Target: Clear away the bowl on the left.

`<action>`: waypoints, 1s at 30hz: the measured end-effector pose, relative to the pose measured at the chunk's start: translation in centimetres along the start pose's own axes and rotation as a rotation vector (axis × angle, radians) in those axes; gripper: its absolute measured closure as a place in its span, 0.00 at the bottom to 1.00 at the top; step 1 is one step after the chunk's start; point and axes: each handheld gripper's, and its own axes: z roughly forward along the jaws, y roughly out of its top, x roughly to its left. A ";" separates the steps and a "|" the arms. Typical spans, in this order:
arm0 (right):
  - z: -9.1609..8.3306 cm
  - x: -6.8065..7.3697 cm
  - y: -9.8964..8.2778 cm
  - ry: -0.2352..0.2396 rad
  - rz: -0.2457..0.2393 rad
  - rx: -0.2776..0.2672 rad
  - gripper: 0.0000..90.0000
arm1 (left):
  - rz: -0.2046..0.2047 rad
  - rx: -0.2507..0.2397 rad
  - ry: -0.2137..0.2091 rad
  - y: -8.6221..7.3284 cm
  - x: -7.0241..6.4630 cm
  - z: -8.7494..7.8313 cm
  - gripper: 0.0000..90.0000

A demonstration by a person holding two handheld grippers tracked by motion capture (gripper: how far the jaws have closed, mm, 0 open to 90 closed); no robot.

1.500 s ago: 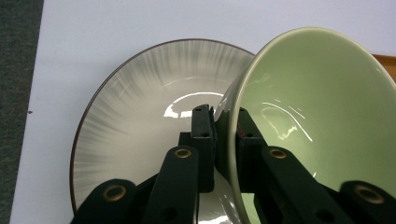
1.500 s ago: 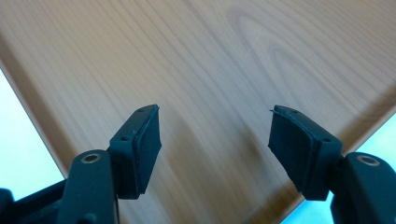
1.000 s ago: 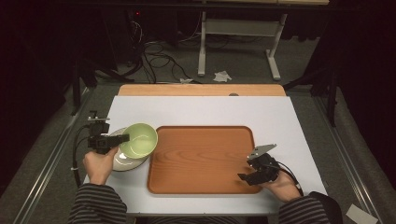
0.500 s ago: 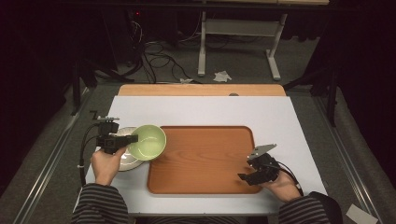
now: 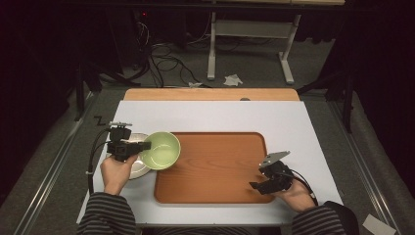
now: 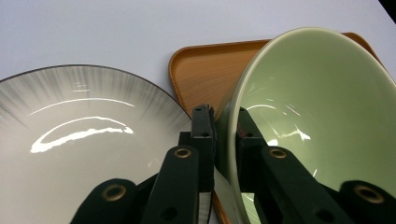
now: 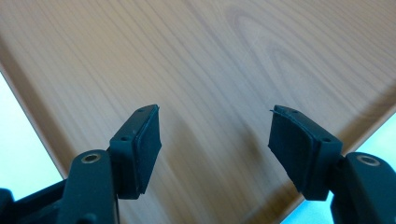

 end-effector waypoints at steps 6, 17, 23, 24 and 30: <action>0.0 0.0 0.0 0.001 0.000 0.001 0.39 | 0.018 0.019 -0.010 0.1 -0.6 0.4 0.92; 0.0 0.0 0.0 -0.001 -0.001 0.001 0.39 | 0.044 0.041 -0.034 0.1 -1.4 0.9 0.92; 0.0 -0.1 0.0 -0.003 -0.002 -0.003 0.39 | 0.055 0.051 -0.049 0.3 -2.0 1.3 0.92; 0.0 -0.1 0.0 -0.004 -0.003 -0.002 0.39 | 0.057 0.054 -0.052 0.3 -2.1 1.4 0.92; 0.0 -0.1 -0.1 -0.002 -0.003 -0.005 0.39 | 0.078 0.065 -0.058 0.5 -2.8 1.8 0.92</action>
